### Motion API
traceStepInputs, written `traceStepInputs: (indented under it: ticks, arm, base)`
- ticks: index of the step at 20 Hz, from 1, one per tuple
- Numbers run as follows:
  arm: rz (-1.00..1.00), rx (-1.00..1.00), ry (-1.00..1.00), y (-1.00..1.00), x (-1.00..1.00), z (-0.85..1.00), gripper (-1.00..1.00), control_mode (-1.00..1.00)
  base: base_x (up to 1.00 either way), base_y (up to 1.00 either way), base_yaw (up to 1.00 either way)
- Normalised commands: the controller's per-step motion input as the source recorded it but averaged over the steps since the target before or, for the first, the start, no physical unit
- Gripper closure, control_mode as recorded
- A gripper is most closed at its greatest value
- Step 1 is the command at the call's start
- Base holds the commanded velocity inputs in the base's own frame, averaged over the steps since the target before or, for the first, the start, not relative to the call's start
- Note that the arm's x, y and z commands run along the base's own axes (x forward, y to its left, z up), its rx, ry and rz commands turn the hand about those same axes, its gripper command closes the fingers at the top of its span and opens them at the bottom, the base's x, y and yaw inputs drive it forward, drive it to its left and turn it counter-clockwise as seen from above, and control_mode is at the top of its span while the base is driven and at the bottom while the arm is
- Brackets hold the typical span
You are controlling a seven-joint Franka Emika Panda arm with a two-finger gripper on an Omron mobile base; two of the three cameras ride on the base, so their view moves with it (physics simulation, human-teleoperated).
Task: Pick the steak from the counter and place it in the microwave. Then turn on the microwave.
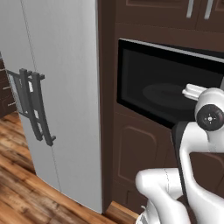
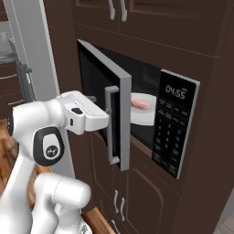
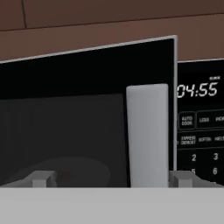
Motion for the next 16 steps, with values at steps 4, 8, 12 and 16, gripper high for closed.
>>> traceStepInputs:
  ticks: [4, 8, 12, 16]
  arm:
    - [0.0, -0.04, -0.07, -0.12, 0.34, -0.4, -1.0, -1.0]
    - [0.0, -0.03, -0.06, -0.12, 0.32, -0.36, -1.0, -1.0]
    - [0.0, -0.01, -0.05, -0.13, 0.33, -0.3, -1.0, -1.0]
    - [0.0, 0.0, -0.03, -0.13, 0.31, -0.25, -1.0, -1.0]
  base:
    - [0.0, 0.0, 0.0]
    - [0.0, 0.0, 0.0]
    - [0.0, 0.0, 0.0]
    - [0.0, 0.0, 0.0]
